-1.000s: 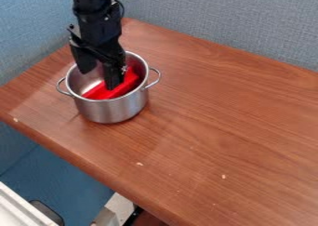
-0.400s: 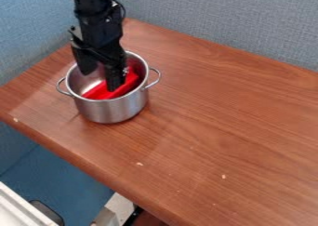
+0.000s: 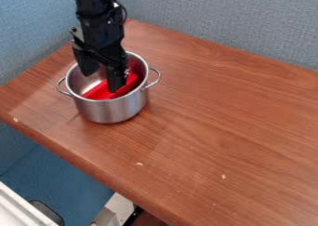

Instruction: Move the red object from the metal pot to the table

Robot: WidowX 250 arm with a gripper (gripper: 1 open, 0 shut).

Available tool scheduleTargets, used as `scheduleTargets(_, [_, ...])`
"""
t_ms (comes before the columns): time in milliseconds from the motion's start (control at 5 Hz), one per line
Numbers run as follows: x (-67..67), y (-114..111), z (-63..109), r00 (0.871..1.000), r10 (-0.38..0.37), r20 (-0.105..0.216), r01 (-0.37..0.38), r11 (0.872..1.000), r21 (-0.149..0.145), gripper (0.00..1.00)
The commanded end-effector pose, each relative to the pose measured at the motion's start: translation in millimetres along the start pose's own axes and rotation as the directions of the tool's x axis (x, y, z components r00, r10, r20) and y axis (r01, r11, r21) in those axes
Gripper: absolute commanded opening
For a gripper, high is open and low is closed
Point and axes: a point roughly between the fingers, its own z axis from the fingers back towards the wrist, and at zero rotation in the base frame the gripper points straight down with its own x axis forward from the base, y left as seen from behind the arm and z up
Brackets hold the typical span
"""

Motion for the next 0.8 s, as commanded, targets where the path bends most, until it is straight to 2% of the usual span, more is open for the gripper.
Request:
scheduleTargets(0, [4.5,1.1,3.5,1.0,-0.006,0.023,0.006,1.0,0.021,1.0])
scheduleTargets(600, [6.9,5.1,-3.5,1.0,0.017,0.023,-0.017,0.999,0.037,1.0])
